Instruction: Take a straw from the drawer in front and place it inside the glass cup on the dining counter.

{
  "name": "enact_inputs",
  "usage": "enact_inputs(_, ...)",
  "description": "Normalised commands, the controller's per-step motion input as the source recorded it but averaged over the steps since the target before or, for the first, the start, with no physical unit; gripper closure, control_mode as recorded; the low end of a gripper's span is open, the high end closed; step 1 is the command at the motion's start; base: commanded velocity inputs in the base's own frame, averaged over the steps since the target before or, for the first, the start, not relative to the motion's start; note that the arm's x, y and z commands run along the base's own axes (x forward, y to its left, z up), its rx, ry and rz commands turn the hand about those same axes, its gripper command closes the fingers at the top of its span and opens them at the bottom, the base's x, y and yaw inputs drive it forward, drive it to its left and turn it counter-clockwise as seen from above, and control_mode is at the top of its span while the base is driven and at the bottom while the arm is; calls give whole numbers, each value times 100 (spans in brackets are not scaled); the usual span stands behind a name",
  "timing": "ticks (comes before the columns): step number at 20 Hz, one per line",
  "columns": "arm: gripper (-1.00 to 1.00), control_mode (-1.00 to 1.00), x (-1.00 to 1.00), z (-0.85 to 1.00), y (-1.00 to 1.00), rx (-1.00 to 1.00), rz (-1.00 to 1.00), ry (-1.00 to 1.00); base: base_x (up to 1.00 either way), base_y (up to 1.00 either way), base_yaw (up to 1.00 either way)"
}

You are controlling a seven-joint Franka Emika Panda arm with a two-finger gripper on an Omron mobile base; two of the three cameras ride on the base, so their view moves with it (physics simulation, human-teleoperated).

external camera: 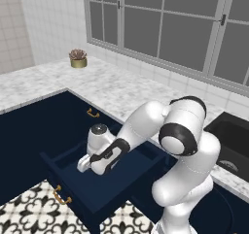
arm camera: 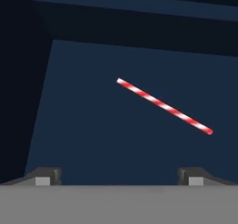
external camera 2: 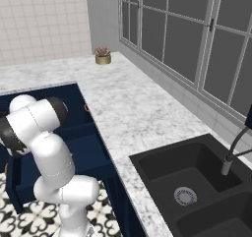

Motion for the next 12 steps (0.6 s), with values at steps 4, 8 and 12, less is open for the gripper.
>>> enact_inputs(4, -100, -100, 8, -34, 0, 0, 0, 0, 0, 0, 0)
enact_inputs(8, -100, -100, 24, -29, -11, 0, 1, 0, 0, 0, 0)
enact_inputs(12, -100, -100, 19, -10, 0, 0, 2, 0, 0, 0, 0)
